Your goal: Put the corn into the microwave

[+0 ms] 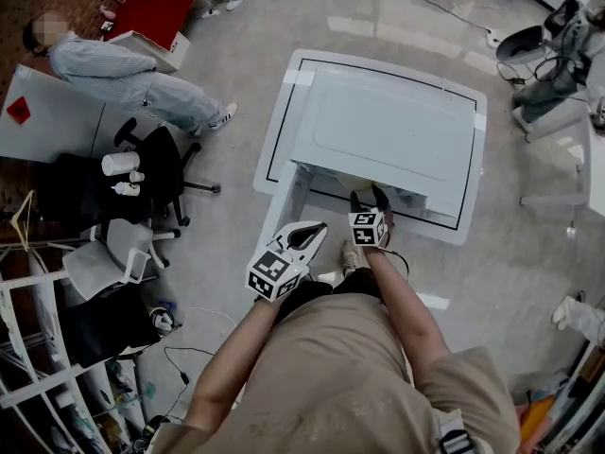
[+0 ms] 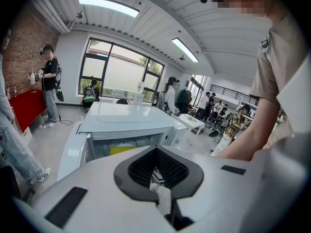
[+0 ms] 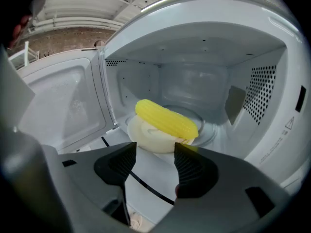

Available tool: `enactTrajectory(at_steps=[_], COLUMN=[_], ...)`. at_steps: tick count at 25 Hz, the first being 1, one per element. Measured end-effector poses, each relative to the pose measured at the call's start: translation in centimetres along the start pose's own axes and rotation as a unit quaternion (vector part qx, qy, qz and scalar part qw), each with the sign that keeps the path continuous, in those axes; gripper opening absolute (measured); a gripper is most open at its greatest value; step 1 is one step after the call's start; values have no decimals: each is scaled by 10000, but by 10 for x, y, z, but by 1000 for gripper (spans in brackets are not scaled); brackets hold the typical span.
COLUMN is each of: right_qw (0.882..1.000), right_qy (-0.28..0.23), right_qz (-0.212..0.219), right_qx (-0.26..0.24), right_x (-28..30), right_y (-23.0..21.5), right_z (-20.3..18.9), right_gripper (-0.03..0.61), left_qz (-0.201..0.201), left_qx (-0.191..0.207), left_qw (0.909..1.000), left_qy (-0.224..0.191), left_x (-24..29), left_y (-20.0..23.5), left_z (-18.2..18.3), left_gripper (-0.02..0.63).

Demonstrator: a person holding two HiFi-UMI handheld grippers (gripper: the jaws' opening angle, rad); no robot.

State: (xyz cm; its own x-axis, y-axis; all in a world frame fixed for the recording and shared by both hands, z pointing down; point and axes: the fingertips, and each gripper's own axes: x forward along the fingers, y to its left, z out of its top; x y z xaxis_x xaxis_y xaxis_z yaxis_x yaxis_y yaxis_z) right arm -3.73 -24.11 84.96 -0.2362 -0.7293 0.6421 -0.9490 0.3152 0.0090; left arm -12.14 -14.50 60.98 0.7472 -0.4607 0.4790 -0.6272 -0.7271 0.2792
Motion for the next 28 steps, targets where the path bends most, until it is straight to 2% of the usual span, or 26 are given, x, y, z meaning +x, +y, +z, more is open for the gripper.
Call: enactTrajectory(at_steps=[9, 18, 28], right_qw=[9998, 9994, 9993], right_qy=[62, 45, 84], right_qz=[-169, -162, -186], right_qx=[21, 293, 320], right_x=[25, 39, 49], right_y=[-13, -19, -28], right_z=[12, 29, 39], right_gripper=[233, 233, 233], left_qz=[76, 123, 75], left_qx=[-21, -13, 28], left_qw=[10000, 9999, 10000], left_qy=[9, -17, -18], left_x=[-4, -7, -3], left_y=[5, 7, 1], left_z=[-3, 0, 1], left_gripper=[2, 3, 2])
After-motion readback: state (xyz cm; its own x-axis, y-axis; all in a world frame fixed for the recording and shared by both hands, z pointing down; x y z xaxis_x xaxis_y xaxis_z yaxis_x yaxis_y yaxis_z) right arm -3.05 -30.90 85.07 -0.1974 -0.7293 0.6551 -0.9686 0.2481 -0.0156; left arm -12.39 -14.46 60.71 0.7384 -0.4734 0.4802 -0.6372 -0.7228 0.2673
